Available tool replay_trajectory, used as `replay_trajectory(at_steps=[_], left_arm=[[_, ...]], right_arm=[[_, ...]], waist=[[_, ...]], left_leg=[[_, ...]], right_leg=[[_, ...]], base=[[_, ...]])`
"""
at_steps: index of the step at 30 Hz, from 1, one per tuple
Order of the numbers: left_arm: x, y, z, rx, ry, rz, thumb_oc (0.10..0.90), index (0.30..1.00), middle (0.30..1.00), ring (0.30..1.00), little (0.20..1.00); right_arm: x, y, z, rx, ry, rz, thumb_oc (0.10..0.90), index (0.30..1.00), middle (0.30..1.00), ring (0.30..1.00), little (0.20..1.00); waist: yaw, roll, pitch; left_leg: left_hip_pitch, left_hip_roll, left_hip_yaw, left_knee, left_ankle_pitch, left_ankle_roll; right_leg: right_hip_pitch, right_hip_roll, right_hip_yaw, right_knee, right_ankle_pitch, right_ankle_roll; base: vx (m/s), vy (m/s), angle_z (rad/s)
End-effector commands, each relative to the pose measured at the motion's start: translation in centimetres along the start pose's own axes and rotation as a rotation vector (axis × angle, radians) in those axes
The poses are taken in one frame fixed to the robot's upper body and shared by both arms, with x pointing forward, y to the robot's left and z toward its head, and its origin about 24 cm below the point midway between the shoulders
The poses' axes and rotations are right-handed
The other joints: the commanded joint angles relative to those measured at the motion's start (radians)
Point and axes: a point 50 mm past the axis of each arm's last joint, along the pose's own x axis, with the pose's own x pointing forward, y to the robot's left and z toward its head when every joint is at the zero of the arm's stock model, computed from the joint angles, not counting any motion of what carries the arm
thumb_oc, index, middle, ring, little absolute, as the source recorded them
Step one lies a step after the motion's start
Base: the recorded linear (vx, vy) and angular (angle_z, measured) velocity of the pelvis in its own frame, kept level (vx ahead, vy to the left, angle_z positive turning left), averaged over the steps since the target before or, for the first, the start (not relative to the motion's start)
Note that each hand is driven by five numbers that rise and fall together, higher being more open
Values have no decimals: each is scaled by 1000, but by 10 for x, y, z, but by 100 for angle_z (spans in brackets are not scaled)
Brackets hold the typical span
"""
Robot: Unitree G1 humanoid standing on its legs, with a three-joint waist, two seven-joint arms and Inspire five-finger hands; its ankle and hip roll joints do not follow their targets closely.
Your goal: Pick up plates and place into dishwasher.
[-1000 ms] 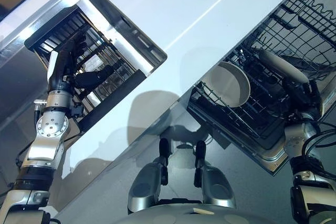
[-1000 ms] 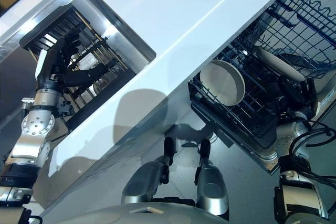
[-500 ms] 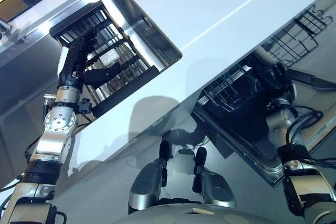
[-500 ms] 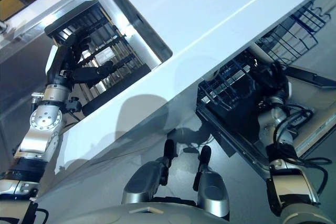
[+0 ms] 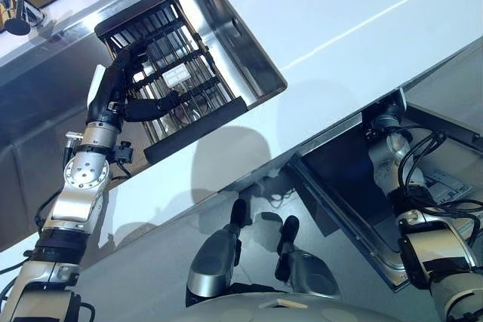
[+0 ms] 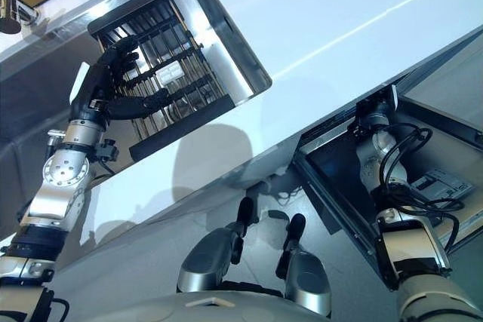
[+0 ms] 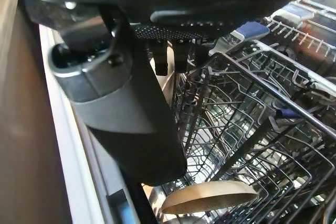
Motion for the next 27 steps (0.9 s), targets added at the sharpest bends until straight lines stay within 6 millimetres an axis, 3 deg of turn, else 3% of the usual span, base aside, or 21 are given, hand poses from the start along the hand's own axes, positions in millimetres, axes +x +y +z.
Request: replay_trajectory(at_steps=[1, 10, 16, 19, 22, 27], left_arm=[[-10, -2, 12, 0, -101, -15, 800, 900, 900, 900, 900], [-7, 6, 17, -45, -132, 35, 800, 900, 900, 900, 900], [-17, 17, 25, -82, -213, 111, 800, 900, 900, 900, 900], [-18, 22, 30, -82, -247, 142, 800, 900, 900, 900, 900], [-17, 29, 36, -75, -290, 183, 800, 900, 900, 900, 900], [-10, 38, 42, -83, -311, 225, 800, 900, 900, 900, 900]], right_arm=[[1, 99, 91, -33, -468, 286, 800, 900, 900, 900, 900], [-19, 36, 83, -300, -496, 55, 800, 900, 900, 900, 900], [-46, -37, 69, -374, -429, -153, 800, 900, 900, 900, 900], [-54, -62, 66, -379, -388, -227, 800, 900, 900, 900, 900], [-61, -84, 62, -384, -344, -317, 800, 900, 900, 900, 900], [-66, -106, 53, -372, -272, -431, 800, 900, 900, 900, 900]], waist=[[45, -26, -107], [-36, -56, -108], [-101, -92, -130], [-119, -99, -143], [-143, -102, -158], [-168, -101, -168]], left_leg=[[-13, -88, 39, 92, -137, 52], [22, -82, 88, 88, -168, 82], [63, -78, 137, 84, -201, 96], [85, -75, 152, 63, -203, 97], [108, -71, 170, 32, -200, 96], [124, -66, 203, 16, -204, 97]], right_leg=[[-75, 7, 30, 205, -156, -8], [-87, 3, 74, 244, -164, 12], [-73, 11, 122, 231, -151, 41], [-60, 19, 139, 209, -141, 50], [-54, 27, 159, 191, -132, 61], [-58, 31, 179, 186, -126, 74]], base=[[-53, 51, 2], [-63, 39, -7], [-26, 16, -27], [-4, -1, -34], [-13, -10, -30], [-18, -35, -33]])
